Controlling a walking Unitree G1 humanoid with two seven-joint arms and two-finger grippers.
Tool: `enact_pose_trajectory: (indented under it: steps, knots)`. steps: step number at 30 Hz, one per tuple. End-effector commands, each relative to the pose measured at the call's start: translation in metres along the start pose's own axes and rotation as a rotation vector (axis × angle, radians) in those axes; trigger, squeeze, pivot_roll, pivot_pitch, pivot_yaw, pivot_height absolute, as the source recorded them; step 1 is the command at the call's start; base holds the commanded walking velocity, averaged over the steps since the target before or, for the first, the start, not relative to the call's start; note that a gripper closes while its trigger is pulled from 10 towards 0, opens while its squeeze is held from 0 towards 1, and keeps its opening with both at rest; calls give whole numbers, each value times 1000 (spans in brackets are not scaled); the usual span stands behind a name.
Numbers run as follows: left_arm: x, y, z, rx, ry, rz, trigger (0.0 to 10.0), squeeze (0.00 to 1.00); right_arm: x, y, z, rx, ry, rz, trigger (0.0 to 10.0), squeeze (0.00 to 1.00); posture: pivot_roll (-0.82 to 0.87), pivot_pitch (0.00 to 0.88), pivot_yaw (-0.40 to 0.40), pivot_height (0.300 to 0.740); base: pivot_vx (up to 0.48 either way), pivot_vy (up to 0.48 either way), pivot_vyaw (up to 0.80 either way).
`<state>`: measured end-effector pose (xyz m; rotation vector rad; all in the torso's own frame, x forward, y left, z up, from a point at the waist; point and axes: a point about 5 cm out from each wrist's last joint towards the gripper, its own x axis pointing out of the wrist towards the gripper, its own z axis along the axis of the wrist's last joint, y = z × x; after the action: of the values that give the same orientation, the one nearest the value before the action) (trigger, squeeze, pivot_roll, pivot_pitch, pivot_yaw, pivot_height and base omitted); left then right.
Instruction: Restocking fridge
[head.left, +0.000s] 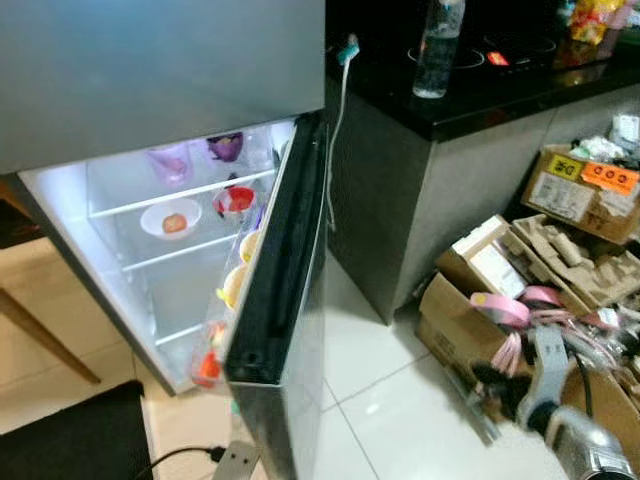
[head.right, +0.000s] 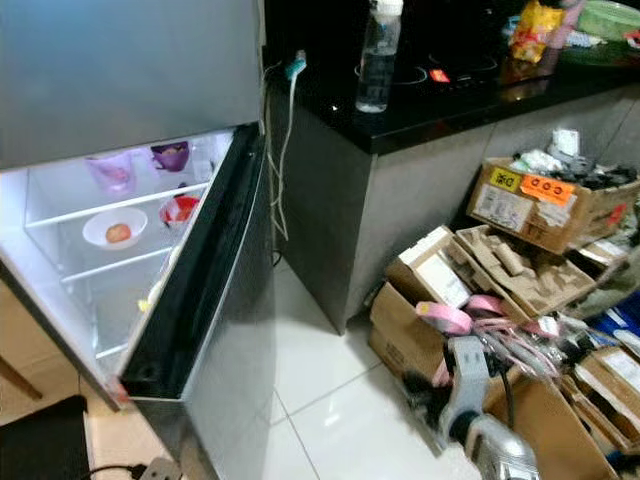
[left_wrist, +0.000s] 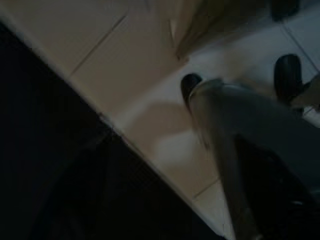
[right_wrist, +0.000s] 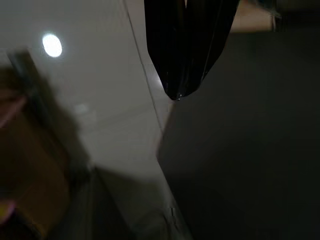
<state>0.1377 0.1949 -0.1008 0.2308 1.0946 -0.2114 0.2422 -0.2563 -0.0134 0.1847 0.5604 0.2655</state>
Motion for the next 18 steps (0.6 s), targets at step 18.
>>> enact_pose_trajectory:
  steps: [18]
  knots:
    - [-2, 0, -12, 12, 45, -3, 10000, 0, -13, 9, -59, 27, 225, -79, 10000, 0, -62, 0, -11, 740, 0, 0, 753]
